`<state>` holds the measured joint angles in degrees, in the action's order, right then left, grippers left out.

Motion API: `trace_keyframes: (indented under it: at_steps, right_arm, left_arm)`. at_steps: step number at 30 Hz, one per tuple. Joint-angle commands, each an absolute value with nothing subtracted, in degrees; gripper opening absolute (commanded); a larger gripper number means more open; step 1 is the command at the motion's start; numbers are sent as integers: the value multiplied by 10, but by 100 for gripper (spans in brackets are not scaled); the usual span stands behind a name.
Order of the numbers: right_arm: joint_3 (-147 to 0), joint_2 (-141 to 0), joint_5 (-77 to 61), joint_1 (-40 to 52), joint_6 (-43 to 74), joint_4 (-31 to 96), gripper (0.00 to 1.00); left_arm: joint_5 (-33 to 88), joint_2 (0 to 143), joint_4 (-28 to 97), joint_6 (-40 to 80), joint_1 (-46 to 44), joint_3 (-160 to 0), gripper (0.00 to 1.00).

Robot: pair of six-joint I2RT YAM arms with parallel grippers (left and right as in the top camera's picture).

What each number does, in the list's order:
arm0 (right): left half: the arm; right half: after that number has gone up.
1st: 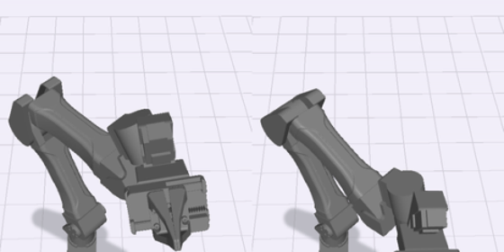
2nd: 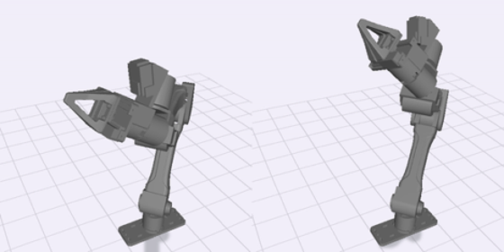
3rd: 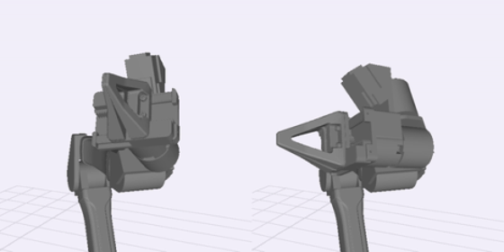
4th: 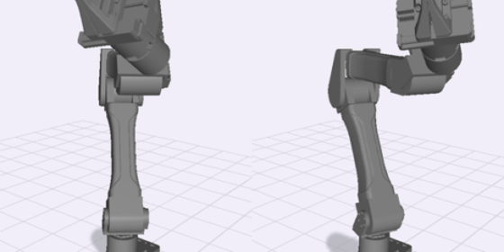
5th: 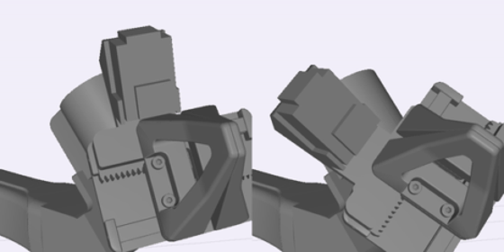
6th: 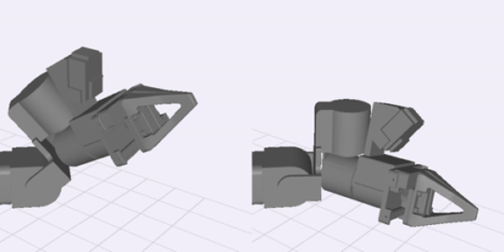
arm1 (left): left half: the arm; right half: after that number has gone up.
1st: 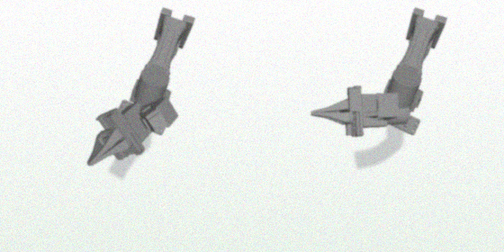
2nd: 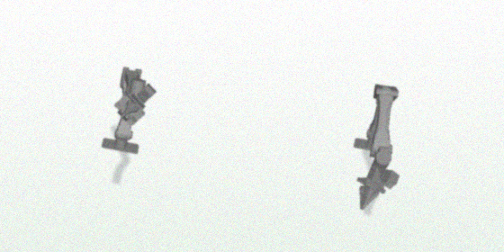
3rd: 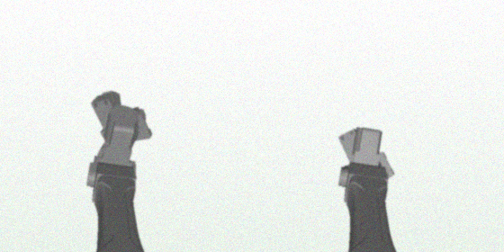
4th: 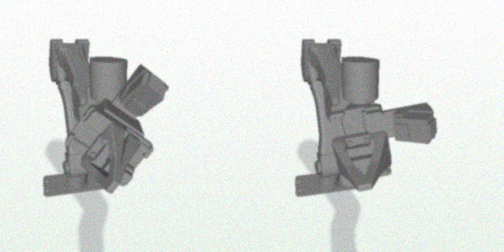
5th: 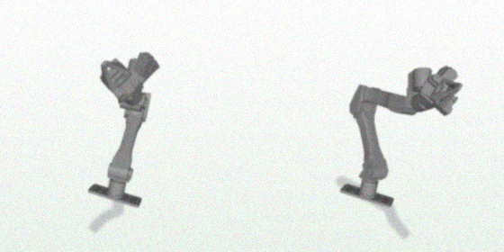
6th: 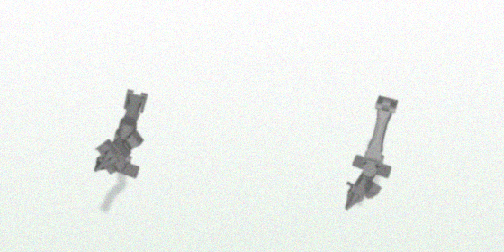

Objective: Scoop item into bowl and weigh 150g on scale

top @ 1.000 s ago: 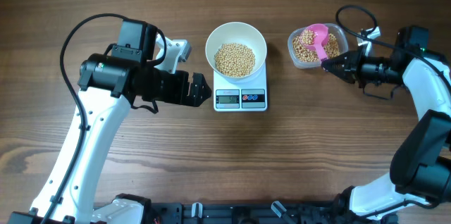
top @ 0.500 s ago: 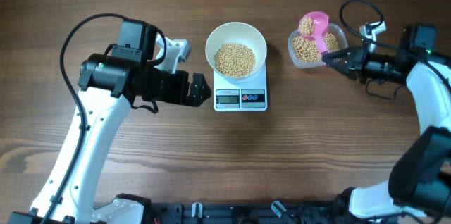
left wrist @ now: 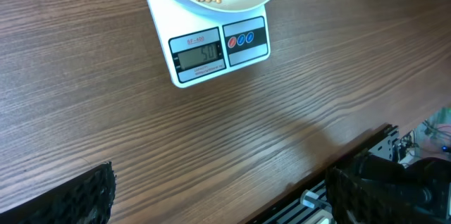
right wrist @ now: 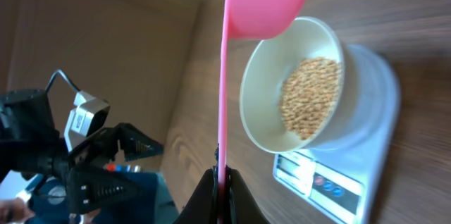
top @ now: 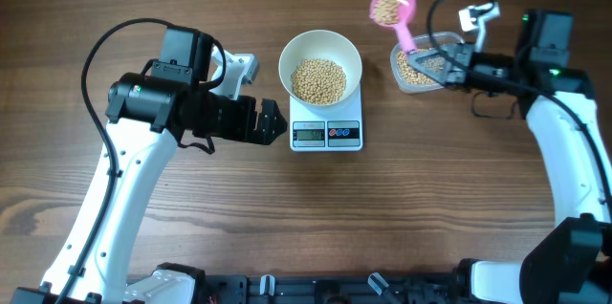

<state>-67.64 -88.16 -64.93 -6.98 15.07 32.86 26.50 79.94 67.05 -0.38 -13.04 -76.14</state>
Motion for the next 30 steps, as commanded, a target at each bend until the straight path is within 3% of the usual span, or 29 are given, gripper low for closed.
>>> trace_keyframes:
  at_steps: [1, 15, 30]
  right_arm:
    - [-675, -870, -619, -30, 182, 318, 4]
    - [-675, -870, -491, 67, 149, 303, 4]
    - [-675, -870, -220, 188, 11, 330, 4]
  left_arm:
    - [274, 804, 669, -13, -133, -761, 100]
    - [274, 804, 669, -13, -133, -761, 100]
    - [274, 804, 669, -13, -133, -761, 100]
